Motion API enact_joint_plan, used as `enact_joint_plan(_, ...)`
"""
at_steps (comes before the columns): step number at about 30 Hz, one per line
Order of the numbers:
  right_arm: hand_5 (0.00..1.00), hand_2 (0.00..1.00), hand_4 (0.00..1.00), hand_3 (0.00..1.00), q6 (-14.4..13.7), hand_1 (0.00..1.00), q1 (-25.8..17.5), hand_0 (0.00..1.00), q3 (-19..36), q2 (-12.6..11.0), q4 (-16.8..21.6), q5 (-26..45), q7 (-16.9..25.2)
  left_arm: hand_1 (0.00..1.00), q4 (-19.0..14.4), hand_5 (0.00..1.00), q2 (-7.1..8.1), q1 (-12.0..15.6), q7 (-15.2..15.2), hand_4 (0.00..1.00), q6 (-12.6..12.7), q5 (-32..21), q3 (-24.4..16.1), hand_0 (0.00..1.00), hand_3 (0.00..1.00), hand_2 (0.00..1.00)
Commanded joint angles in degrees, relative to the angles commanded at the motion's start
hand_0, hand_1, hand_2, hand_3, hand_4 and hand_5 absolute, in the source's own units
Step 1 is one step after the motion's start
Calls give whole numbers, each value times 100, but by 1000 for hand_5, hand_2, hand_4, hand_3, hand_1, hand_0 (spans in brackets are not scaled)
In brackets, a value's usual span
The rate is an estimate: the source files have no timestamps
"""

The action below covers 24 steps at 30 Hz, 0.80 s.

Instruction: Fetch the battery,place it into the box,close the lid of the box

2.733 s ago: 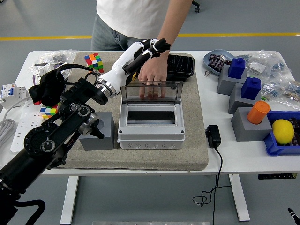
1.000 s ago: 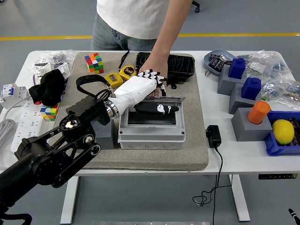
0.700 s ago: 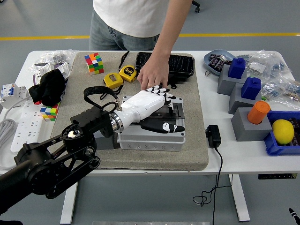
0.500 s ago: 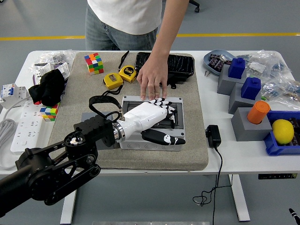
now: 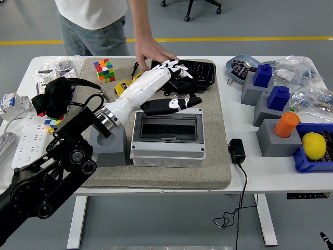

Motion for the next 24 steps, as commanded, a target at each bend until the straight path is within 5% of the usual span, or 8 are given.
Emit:
enact_joint_plan(10,998,734,998,738,13,722,-18,795,17,29,7,-33,-16,913,214,991,-295,847,214,998,-433,-2389,-1923,885,848,881)
enact_joint_plan(18,998,734,998,738,1,722,-69,796,104,42,2,-88,-9,954,333,998,-272,1257,257,998,-325,-4549,-3079,960,851,896)
enact_joint_plan(20,998,734,998,738,0,722,-72,796,108,42,1,-93,-8,954,328,998,-267,1274,259,998,-292,-4772,-3124,960,851,896)
enact_joint_plan(21,998,734,998,737,-7,722,-78,796,113,43,-3,-114,-4,998,291,998,-267,1316,264,998,-194,-4821,-3210,998,873,976)
enact_joint_plan(24,998,734,998,737,-16,722,-85,796,154,44,0,-194,2,998,170,998,-264,1447,256,998,58,-4226,-3311,998,873,976)
